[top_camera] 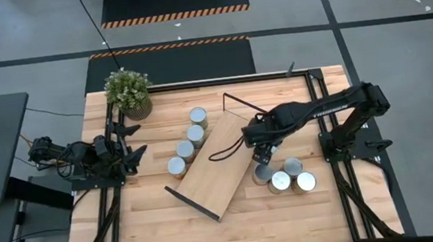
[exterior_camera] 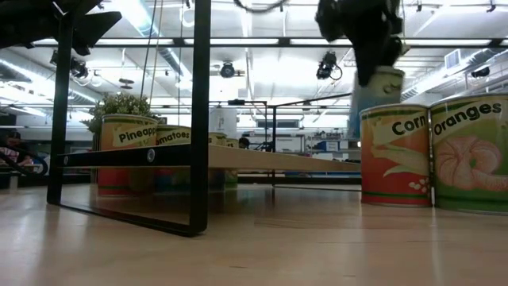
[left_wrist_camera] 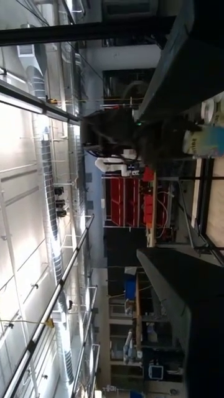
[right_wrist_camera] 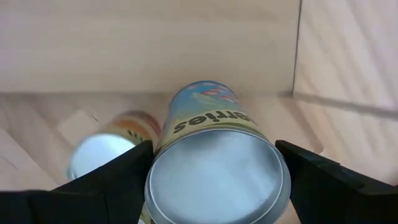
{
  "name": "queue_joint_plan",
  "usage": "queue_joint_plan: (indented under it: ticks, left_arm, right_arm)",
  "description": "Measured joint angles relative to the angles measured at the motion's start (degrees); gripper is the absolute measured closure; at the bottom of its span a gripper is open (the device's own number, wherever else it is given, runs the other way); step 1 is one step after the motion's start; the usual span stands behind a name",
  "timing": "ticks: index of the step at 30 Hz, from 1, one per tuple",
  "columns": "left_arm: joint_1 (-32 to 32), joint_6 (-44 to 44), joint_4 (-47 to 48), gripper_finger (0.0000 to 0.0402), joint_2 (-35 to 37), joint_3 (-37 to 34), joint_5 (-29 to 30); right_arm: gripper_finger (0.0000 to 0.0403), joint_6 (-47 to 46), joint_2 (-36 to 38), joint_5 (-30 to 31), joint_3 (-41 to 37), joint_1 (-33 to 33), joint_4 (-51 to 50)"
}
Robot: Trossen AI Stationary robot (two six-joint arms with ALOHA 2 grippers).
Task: Pick and place cans onto a shelf
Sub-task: Put the canned cherries on the shelf
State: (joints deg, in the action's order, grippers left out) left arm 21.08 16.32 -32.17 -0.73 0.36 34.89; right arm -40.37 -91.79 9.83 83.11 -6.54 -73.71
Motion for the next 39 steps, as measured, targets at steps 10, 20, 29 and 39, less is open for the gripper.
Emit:
queue_joint_plan:
  ticks: [10,20,29,39]
  left_arm:
    - [-0.01,-1.94,0.59,0.0046,-0.01,0.0,0.01]
    - [-0.02,-2.59,0.65,0.0046,-0.01,0.0,0.0]
    - [-0.02,-2.25,0.69,0.0046,-0.02,0.0,0.02]
    - [-0.02,-2.25,1.59,0.0046,-0.02,0.02,0.04]
  right_arm:
    - [0.0078,11.59,0.0,-0.13,3.04,2.32,11.6]
    - [0.0078,19.64,-1.83,-1.99,6.86,8.77,15.41]
    - [0.0078,29.61,-16.45,-1.97,27.81,12.61,3.47]
    - [0.0078,34.37,-27.04,-7.94,35.12,19.67,-3.92]
